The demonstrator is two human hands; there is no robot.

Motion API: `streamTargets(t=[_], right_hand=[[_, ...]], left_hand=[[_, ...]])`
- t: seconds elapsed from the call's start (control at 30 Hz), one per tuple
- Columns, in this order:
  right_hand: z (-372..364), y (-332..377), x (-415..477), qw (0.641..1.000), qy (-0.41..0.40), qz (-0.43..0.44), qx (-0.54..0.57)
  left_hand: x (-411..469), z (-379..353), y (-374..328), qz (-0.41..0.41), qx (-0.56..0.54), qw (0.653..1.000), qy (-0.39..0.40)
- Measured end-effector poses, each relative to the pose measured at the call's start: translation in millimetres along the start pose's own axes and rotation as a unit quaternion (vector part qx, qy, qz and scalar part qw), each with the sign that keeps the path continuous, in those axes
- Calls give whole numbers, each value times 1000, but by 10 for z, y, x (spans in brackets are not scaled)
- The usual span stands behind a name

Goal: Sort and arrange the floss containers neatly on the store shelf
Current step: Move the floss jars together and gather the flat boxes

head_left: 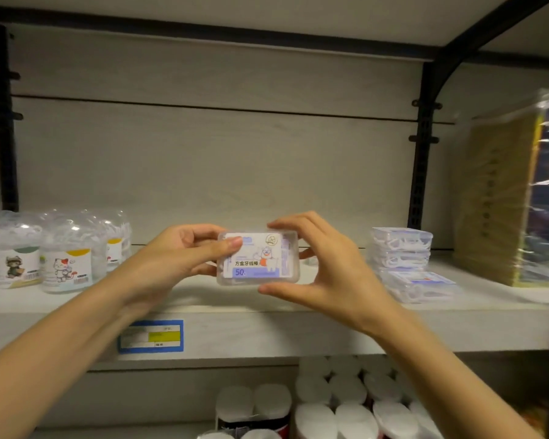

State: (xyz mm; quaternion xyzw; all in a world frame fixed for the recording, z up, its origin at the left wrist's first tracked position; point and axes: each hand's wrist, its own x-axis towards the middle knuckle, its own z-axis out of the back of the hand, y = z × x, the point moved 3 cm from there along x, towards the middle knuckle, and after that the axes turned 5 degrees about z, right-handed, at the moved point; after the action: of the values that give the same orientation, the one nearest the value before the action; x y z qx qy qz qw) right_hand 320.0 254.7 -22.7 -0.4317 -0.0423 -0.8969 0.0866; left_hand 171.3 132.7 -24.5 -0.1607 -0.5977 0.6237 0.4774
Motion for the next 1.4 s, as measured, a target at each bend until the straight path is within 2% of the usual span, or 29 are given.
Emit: streamTargets(t=[0.1, 0.23, 0.37, 0.47, 0.7, 1.03, 1.23, 1.4], right_hand=[[99, -27, -135, 1000, -18, -23, 3], [393, -201, -398, 987, -23, -124, 105], [817, -479, -598, 976, -16, -177, 129], [1095, -803, -740, 970, -10, -214, 115], [1223, -1448, -1102, 957, 28, -262, 119], [1083, -1551, -1190, 964, 22, -243, 104], [1096, -1219, -1150, 986, -132, -97, -5], [788, -808, -922, 991, -111, -45, -57]], left_hand=[[-40, -126, -28, -53, 19, 998, 26], [-119, -475, -120, -135, 107, 983, 69], [92, -946, -236, -178, 192, 965, 13], [374, -1362, -280, -164, 183, 969, -18], [703, -1993, -87, -94, 195, 976, -15], [684, -2023, -13, -55, 250, 967, 7], [610, -1599, -66, -25, 221, 974, -36], [769, -1089, 48, 0, 261, 965, -26]])
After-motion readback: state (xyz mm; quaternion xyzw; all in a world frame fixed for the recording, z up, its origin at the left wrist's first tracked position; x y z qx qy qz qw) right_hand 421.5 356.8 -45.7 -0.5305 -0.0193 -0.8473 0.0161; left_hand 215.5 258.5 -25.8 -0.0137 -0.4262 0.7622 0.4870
